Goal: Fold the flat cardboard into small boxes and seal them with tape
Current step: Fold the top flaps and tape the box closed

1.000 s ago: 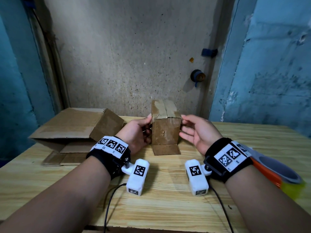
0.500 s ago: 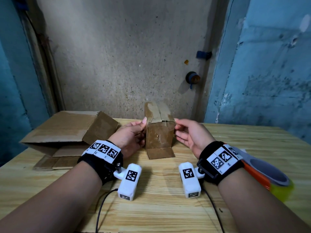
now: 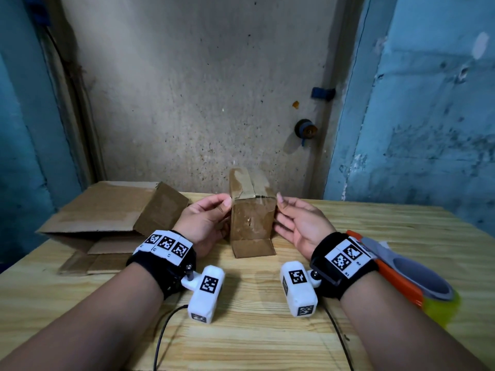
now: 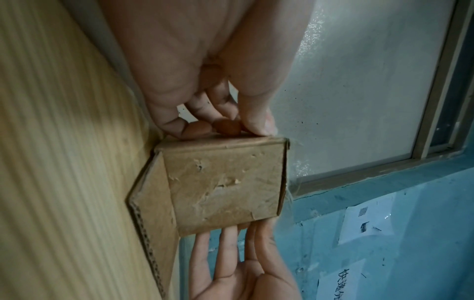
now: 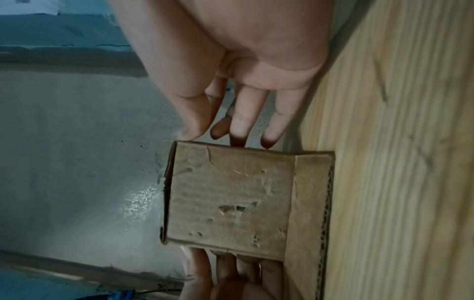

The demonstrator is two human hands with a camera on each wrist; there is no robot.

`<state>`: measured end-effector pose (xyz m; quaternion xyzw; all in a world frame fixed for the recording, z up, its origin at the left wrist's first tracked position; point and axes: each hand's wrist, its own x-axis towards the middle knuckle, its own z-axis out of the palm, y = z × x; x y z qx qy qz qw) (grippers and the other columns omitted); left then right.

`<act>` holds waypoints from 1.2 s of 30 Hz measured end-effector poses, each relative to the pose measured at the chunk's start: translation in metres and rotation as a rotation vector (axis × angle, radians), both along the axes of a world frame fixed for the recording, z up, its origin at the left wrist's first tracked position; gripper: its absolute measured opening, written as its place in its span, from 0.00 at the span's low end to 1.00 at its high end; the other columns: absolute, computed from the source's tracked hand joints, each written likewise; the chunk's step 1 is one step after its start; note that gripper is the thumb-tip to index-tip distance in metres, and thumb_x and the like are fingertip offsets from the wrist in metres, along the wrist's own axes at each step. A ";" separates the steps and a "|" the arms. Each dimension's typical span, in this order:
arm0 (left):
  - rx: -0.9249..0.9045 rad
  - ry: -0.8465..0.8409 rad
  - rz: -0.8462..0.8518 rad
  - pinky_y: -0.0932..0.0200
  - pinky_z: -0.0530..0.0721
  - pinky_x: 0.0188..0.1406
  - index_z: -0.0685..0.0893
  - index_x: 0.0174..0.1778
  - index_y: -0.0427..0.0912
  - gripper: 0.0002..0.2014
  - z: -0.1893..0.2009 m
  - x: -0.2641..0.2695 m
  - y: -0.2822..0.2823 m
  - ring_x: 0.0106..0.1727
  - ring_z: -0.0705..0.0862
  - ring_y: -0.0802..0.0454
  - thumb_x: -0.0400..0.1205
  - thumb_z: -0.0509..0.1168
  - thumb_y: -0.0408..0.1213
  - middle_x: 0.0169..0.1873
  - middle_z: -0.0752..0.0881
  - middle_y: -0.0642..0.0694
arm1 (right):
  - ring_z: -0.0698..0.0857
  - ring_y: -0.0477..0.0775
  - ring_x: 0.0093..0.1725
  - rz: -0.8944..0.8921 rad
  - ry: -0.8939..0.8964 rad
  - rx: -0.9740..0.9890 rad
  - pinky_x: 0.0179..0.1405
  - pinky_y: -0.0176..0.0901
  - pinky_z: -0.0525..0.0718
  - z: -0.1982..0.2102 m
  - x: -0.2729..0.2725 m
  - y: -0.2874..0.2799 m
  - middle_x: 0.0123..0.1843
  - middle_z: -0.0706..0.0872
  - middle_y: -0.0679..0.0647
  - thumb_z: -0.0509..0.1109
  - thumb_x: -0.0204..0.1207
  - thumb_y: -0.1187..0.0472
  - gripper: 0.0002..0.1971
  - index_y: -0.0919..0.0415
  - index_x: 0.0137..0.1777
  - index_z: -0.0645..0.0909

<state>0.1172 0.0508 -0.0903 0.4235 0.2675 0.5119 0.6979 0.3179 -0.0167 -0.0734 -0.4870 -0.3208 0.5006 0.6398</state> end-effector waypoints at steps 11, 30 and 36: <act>0.072 -0.071 -0.022 0.47 0.77 0.48 0.90 0.51 0.45 0.15 0.011 -0.004 -0.009 0.37 0.91 0.58 0.82 0.67 0.20 0.40 0.92 0.53 | 0.92 0.45 0.41 0.011 -0.068 0.166 0.60 0.57 0.88 0.011 -0.003 -0.006 0.44 0.94 0.48 0.69 0.84 0.74 0.18 0.54 0.65 0.89; 0.167 0.040 0.010 0.41 0.73 0.52 0.94 0.43 0.48 0.13 0.010 -0.005 -0.008 0.55 0.83 0.51 0.78 0.72 0.24 0.48 0.90 0.51 | 0.87 0.53 0.59 0.053 -0.221 0.145 0.62 0.66 0.90 0.015 -0.005 -0.011 0.55 0.96 0.49 0.78 0.79 0.66 0.10 0.49 0.52 0.95; 0.176 0.082 0.022 0.49 0.73 0.47 0.91 0.38 0.49 0.12 0.013 -0.005 -0.009 0.41 0.76 0.55 0.79 0.71 0.26 0.39 0.85 0.51 | 0.86 0.55 0.65 0.043 -0.223 0.140 0.61 0.64 0.90 0.015 -0.007 -0.010 0.57 0.95 0.47 0.79 0.79 0.63 0.07 0.49 0.49 0.95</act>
